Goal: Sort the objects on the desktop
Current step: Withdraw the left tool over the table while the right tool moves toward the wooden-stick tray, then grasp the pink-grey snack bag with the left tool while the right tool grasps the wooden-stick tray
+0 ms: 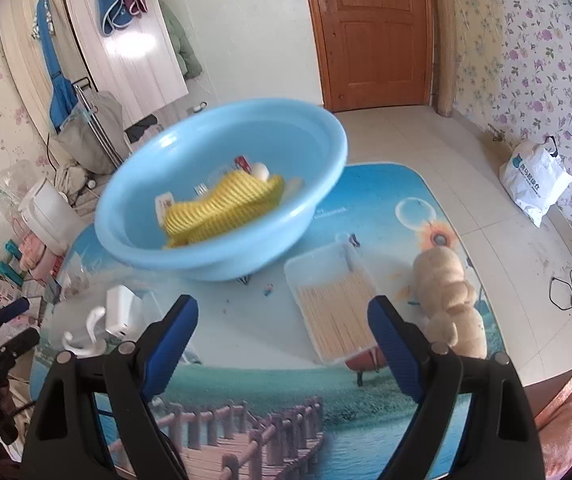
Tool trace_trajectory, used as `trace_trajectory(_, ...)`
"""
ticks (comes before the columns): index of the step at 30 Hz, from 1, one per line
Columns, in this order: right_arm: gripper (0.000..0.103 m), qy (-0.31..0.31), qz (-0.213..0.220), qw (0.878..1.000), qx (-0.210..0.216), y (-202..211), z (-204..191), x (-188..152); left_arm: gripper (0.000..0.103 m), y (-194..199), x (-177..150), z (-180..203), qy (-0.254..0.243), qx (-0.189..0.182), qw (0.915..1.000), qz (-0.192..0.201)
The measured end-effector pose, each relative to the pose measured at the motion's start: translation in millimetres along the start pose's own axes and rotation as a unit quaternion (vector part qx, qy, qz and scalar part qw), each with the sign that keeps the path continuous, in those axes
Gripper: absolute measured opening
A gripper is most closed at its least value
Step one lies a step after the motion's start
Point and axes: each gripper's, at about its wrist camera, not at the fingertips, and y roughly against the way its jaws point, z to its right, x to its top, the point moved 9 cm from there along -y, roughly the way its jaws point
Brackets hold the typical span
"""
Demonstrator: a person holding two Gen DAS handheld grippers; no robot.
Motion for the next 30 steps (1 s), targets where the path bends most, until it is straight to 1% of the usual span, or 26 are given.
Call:
trace_trajectory(2, 0.090, 0.009, -0.005, 1.000, -0.005, -2.3, 1.0, -4.6, 0.098, -0.6, -2.7, -0.8, -0.001, 0.001, 1.0000, -0.002)
trace_trajectory(4, 0.101, 0.012, -0.003, 1.000, -0.007, -2.7, 2.3, -6.5, 0.098, -1.6, -4.9, -1.2, 0.000, 0.001, 1.0000, -0.004)
trace_trajectory(5, 0.103, 0.010, 0.001, 1.000, -0.005, -2.0, 3.3, -6.3, 0.098, -1.8, -5.6, -0.9, 0.000, 0.001, 1.0000, -0.005)
trace_trajectory(7, 0.103, 0.003, 0.002, 1.000, 0.007, -1.8, 4.3, -5.9, 0.098, -1.7, -5.7, -0.3, -0.001, 0.002, 1.0000, -0.006)
trace_trajectory(9, 0.103, -0.008, 0.006, 1.000, 0.009, -1.4, 7.5, -4.6, 0.098, -0.7, -4.1, 1.0, -0.003, 0.002, 1.0000, -0.004)
trace_trajectory(14, 0.103, -0.003, 0.008, 1.000, -0.005, -4.1, 13.9, -5.4, 0.098, 1.8, -1.9, 2.1, -0.006, 0.000, 1.0000, 0.002)
trace_trajectory(19, 0.103, -0.008, 0.002, 1.000, -0.020, -6.8, 24.6, -11.4, 0.098, -1.2, -7.5, -6.3, 0.005, 0.001, 1.0000, -0.002)
trace_trajectory(24, 0.103, -0.019, -0.001, 0.999, -0.027, -7.9, 35.0, -18.3, 0.098, -5.9, -13.0, -12.7, 0.007, 0.011, 0.9999, -0.010)
trace_trajectory(27, 0.103, -0.020, -0.006, 0.999, -0.030, -10.1, 39.1, -20.2, 0.098, -5.8, -12.4, -19.7, 0.019, 0.011, 0.9997, -0.007)
trace_trajectory(30, 0.103, -0.021, -0.004, 0.999, -0.031, -10.5, 40.3, -18.2, 0.098, -5.1, -8.1, -32.7, 0.028, 0.024, 0.9993, -0.001)
